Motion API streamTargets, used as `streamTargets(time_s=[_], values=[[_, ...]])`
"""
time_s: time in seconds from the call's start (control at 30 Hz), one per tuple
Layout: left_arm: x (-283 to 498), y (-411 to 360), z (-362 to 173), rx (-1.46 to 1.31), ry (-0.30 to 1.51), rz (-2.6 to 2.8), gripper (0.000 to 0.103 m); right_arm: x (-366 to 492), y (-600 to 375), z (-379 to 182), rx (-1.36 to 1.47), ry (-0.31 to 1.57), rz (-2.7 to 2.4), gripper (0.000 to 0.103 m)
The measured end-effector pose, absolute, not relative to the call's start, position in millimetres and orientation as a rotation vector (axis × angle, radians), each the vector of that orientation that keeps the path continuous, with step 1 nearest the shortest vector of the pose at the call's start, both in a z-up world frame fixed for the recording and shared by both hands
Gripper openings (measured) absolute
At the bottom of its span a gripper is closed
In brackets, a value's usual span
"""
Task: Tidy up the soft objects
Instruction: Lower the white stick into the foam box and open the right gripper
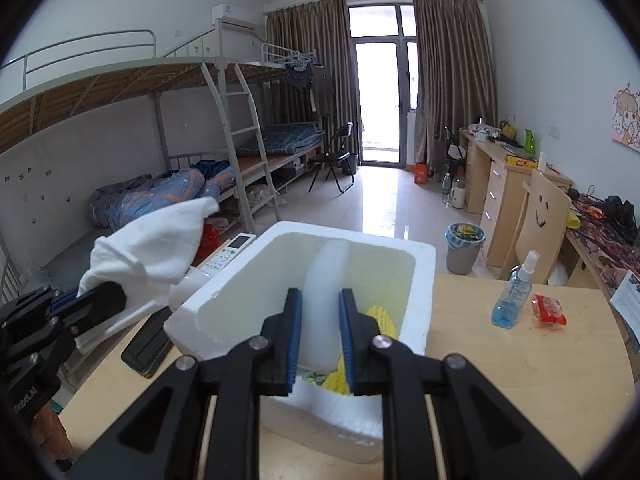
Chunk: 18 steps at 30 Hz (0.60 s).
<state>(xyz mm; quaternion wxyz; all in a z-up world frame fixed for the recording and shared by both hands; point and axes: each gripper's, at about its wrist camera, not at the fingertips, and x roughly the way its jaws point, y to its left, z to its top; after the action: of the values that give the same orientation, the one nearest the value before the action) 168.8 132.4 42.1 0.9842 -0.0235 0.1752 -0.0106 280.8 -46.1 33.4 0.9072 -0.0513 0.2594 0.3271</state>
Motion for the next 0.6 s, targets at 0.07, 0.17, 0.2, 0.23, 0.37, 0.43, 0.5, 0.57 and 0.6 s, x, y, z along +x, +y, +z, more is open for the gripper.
streamTargets(time_s=[0.07,0.17,0.2,0.23,0.37,0.43,0.5,0.57,0.6], values=[[170,129,42,-0.047,0.355,-0.017,0.009,283,-45,32,-0.108,0.538,0.677,0.026],[172,129,43,-0.048,0.356,-0.014,0.009,282,-43,32,-0.121,0.531,0.68,0.05],[173,129,43,-0.049,0.358,-0.011,0.009,281,-45,33,-0.109,0.524,0.689,0.067],[174,130,44,-0.053,0.361,-0.01,0.009,280,-49,33,-0.096,0.511,0.695,0.073],[177,130,46,-0.051,0.363,-0.007,0.009,278,-56,39,-0.075,0.504,0.694,0.073],[179,129,47,-0.049,0.366,-0.008,0.009,278,-63,41,-0.054,0.505,0.696,0.073],[181,128,48,-0.049,0.37,-0.012,0.009,277,-68,41,-0.048,0.505,0.689,0.073],[184,128,49,-0.052,0.373,-0.018,0.009,276,-72,42,-0.043,0.505,0.686,0.073],[186,127,49,-0.052,0.375,-0.021,0.009,275,-75,42,-0.041,0.502,0.686,0.073]])
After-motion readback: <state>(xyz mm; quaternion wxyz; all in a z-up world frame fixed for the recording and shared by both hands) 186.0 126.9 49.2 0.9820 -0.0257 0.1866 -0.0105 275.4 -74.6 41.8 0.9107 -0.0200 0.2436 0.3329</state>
